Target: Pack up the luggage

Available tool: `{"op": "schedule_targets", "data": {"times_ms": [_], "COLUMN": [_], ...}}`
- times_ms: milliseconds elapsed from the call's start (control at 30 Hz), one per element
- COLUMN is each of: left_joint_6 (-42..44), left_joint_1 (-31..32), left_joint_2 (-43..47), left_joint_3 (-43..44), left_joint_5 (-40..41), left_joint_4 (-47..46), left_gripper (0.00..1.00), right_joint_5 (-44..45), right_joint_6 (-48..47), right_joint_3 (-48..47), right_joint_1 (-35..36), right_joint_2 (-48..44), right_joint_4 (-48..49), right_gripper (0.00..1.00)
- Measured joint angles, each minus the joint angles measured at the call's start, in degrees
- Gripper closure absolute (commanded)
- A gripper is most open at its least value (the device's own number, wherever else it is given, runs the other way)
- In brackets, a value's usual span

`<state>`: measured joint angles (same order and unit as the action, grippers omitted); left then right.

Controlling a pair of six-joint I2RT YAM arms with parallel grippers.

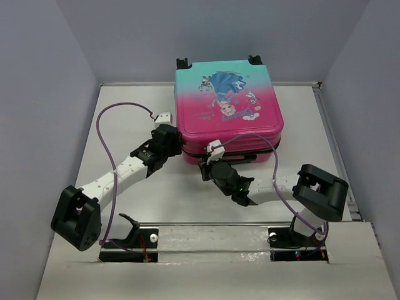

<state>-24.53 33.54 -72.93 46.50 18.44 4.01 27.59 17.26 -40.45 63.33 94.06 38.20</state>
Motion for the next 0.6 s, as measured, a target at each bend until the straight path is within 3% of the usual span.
{"op": "schedule_targets", "data": {"times_ms": [100,167,200,433,600], "left_joint_6": [-0.02,0.04,-0.35,-4.37,-7.04], "left_joint_1": [0.26,0.55,-0.07,-6.23,-13.84], "left_joint_2": [0.33,0.42,0.46,-5.09,-20.70], "left_joint_3": [2.25,4.37,7.02,29.57,46.31], "left_joint_5": [-2.43,-3.15,-4.07,-14.97,-23.23], "left_joint_4": [3.56,3.28,2.08,-5.64,-7.13], "left_gripper": [0.14,0.03,0.01,0.01,0.01], "right_joint_5": [-1.27,-1.79,-1.95,-3.61,-2.86], "right_joint_6": [1.51,2.69,3.63,9.60,13.44], "right_joint_3": [6.88,12.17,16.85,23.52,22.29], "right_joint_1": [-0.02,0.15,0.70,5.92,6.95], "right_joint_2": [-6.82,-14.10,-22.21,-59.63,-68.37], "right_joint_4": [1.57,-1.51,-6.19,-39.15,-52.26], "right_gripper": [0.93,0.93,0.93,0.93,0.93]}}
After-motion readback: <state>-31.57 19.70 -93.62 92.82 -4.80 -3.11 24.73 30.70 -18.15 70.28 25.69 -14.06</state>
